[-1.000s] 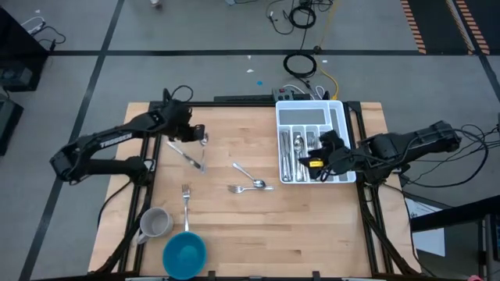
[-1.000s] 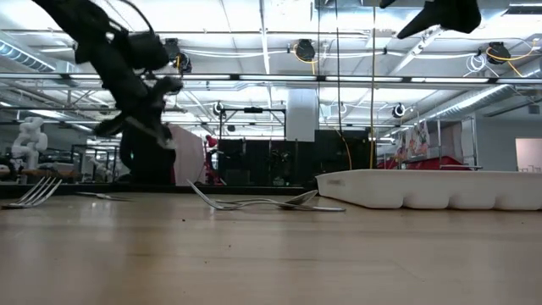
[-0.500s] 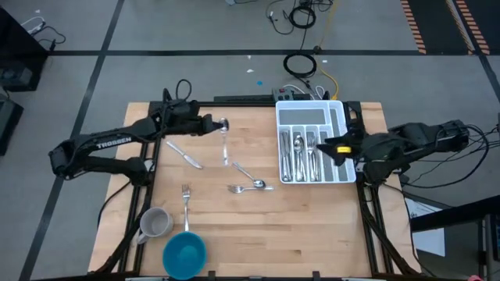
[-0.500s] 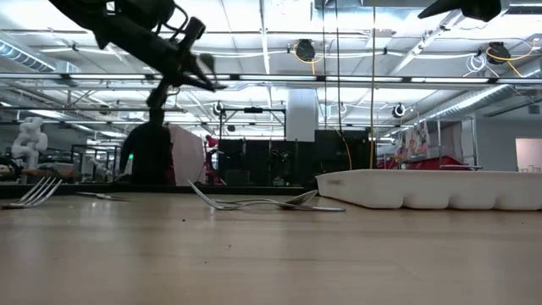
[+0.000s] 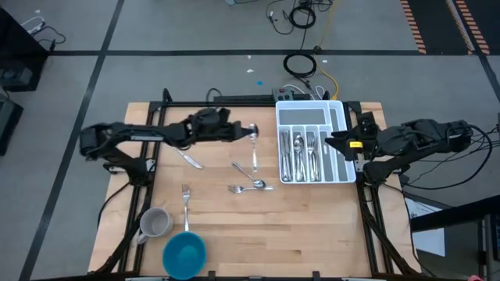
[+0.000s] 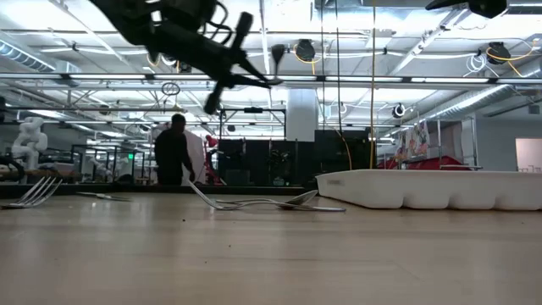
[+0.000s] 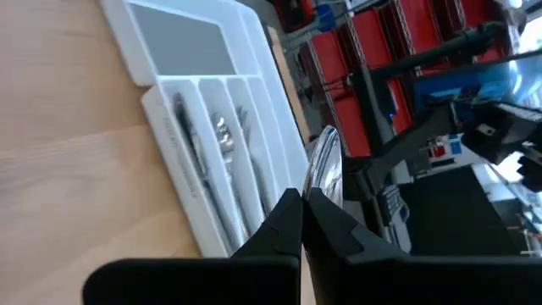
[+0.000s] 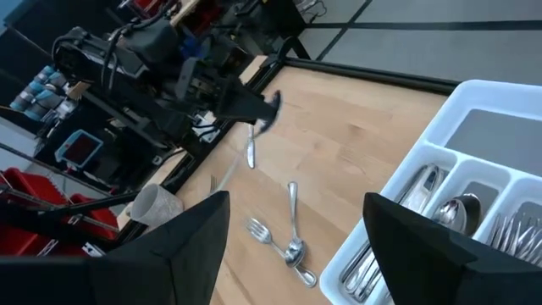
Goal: Sort silverware
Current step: Put the spoon into the silverware tray
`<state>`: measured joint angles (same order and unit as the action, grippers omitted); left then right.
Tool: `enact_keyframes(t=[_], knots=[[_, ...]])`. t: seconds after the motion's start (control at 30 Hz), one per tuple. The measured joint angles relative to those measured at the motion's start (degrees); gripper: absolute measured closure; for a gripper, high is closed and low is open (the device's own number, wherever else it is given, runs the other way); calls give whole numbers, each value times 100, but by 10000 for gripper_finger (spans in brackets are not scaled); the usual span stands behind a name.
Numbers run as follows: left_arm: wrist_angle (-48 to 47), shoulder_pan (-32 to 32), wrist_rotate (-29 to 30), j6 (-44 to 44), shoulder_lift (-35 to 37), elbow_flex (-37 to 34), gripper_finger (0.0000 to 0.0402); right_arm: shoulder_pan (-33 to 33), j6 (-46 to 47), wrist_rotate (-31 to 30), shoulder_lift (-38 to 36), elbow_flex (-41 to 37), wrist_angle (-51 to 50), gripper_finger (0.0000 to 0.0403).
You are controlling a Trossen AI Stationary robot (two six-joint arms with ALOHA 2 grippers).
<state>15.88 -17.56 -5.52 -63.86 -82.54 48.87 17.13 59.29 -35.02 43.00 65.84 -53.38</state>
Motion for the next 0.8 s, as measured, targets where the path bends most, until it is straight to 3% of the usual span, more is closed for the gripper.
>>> enact_keyframes(t=[0.47,0.8], knots=[[-115,155,117,440,-2432,2469,398,0,-162,-388,59,0,85,140],[-272,279,434,592,-3828,3635,398,0,-321,-394,61,0,156,140]])
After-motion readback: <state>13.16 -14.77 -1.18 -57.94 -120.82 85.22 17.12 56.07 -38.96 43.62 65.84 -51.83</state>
